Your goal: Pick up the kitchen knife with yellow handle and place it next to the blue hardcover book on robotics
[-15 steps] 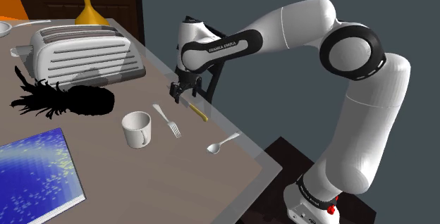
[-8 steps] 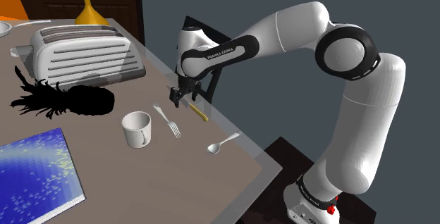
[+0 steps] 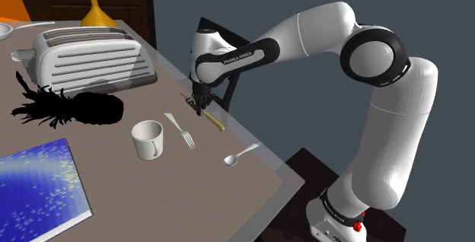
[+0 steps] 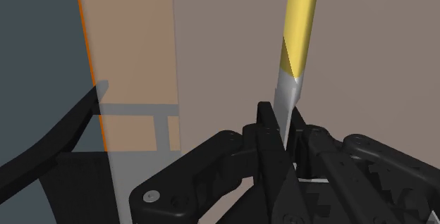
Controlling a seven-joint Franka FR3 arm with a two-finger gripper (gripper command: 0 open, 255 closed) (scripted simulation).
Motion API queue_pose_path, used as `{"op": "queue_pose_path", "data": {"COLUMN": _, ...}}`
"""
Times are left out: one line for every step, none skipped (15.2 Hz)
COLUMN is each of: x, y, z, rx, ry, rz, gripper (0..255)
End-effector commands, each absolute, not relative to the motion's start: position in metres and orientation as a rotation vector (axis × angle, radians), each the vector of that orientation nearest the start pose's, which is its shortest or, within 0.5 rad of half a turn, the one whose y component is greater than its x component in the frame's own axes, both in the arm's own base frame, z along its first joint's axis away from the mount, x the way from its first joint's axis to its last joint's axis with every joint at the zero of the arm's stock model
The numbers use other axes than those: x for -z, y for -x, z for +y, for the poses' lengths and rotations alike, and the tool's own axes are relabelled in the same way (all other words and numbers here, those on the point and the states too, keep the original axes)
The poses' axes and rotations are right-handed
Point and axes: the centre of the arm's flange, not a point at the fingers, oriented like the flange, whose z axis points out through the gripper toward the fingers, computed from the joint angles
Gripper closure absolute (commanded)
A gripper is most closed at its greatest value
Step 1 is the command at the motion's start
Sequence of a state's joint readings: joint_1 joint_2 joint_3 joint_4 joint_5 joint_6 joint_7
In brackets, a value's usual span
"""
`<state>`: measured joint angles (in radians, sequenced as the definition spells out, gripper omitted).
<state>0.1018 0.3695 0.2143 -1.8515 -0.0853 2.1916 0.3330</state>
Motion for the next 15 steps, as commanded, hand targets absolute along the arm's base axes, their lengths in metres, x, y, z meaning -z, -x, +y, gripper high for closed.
{"op": "queue_pose_path", "data": {"x": -0.326, "y": -0.604, "z": 0.185, "rx": -0.033, "ry": 3.14, "rz": -0.032, "gripper": 255}}
{"op": "queue_pose_path", "data": {"x": -0.326, "y": -0.604, "z": 0.185, "rx": -0.033, "ry": 3.14, "rz": -0.032, "gripper": 255}}
{"op": "queue_pose_path", "data": {"x": -0.326, "y": -0.604, "z": 0.185, "rx": -0.033, "ry": 3.14, "rz": -0.032, "gripper": 255}}
{"op": "queue_pose_path", "data": {"x": -0.326, "y": -0.604, "z": 0.185, "rx": -0.033, "ry": 3.14, "rz": -0.032, "gripper": 255}}
{"op": "queue_pose_path", "data": {"x": -0.326, "y": -0.604, "z": 0.185, "rx": -0.033, "ry": 3.14, "rz": -0.032, "gripper": 255}}
{"op": "queue_pose_path", "data": {"x": -0.326, "y": -0.604, "z": 0.185, "rx": -0.033, "ry": 3.14, "rz": -0.032, "gripper": 255}}
{"op": "queue_pose_path", "data": {"x": -0.332, "y": -0.604, "z": 0.185, "rx": -0.033, "ry": 3.14, "rz": -0.032, "gripper": 255}}
{"op": "queue_pose_path", "data": {"x": -0.337, "y": -0.604, "z": 0.185, "rx": -0.033, "ry": 3.14, "rz": -0.032, "gripper": 255}}
{"op": "queue_pose_path", "data": {"x": -0.342, "y": -0.604, "z": 0.185, "rx": -0.033, "ry": 3.14, "rz": -0.032, "gripper": 255}}
{"op": "queue_pose_path", "data": {"x": -0.347, "y": -0.604, "z": 0.185, "rx": -0.033, "ry": 3.14, "rz": -0.032, "gripper": 255}}
{"op": "queue_pose_path", "data": {"x": -0.353, "y": -0.604, "z": 0.185, "rx": -0.033, "ry": 3.14, "rz": -0.032, "gripper": 255}}
{"op": "queue_pose_path", "data": {"x": -0.358, "y": -0.604, "z": 0.185, "rx": -0.033, "ry": 3.14, "rz": -0.032, "gripper": 255}}
{"op": "queue_pose_path", "data": {"x": -0.363, "y": -0.604, "z": 0.185, "rx": -0.033, "ry": 3.14, "rz": -0.032, "gripper": 255}}
{"op": "queue_pose_path", "data": {"x": -0.369, "y": -0.604, "z": 0.185, "rx": -0.033, "ry": 3.14, "rz": -0.032, "gripper": 255}}
{"op": "queue_pose_path", "data": {"x": -0.374, "y": -0.604, "z": 0.185, "rx": -0.033, "ry": 3.14, "rz": -0.032, "gripper": 255}}
